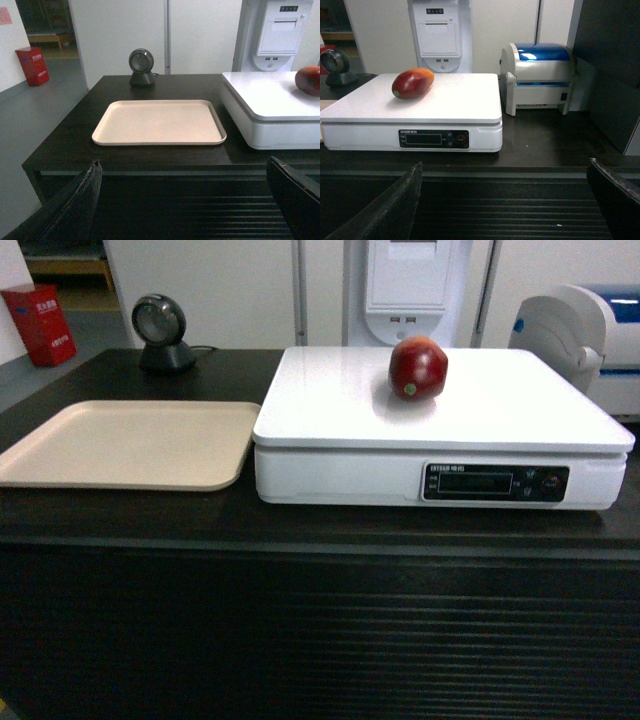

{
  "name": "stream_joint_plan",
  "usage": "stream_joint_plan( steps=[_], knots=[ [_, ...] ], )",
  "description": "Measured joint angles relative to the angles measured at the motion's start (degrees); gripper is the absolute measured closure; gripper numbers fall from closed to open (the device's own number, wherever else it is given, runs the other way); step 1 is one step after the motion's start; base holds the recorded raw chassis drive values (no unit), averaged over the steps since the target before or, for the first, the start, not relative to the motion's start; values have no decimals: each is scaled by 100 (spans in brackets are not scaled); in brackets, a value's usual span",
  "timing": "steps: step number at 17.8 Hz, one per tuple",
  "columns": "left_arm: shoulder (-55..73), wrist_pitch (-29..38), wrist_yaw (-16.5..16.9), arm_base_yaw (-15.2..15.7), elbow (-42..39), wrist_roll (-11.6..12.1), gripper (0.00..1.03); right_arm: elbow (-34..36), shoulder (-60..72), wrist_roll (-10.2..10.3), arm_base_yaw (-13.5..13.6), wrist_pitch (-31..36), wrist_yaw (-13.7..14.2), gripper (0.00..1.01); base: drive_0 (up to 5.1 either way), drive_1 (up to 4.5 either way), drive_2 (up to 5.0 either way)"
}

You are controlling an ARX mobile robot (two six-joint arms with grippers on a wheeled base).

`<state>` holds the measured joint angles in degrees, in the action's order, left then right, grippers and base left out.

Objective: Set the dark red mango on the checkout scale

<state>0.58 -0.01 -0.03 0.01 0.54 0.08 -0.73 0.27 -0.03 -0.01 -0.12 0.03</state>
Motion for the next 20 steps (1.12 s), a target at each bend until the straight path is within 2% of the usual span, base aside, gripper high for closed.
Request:
stream_joint_plan(
  steps=[20],
  knots=[
    [0,-20,4,0,0,-4,5,0,0,0,0,-9,0,3,0,0,0]
  ],
)
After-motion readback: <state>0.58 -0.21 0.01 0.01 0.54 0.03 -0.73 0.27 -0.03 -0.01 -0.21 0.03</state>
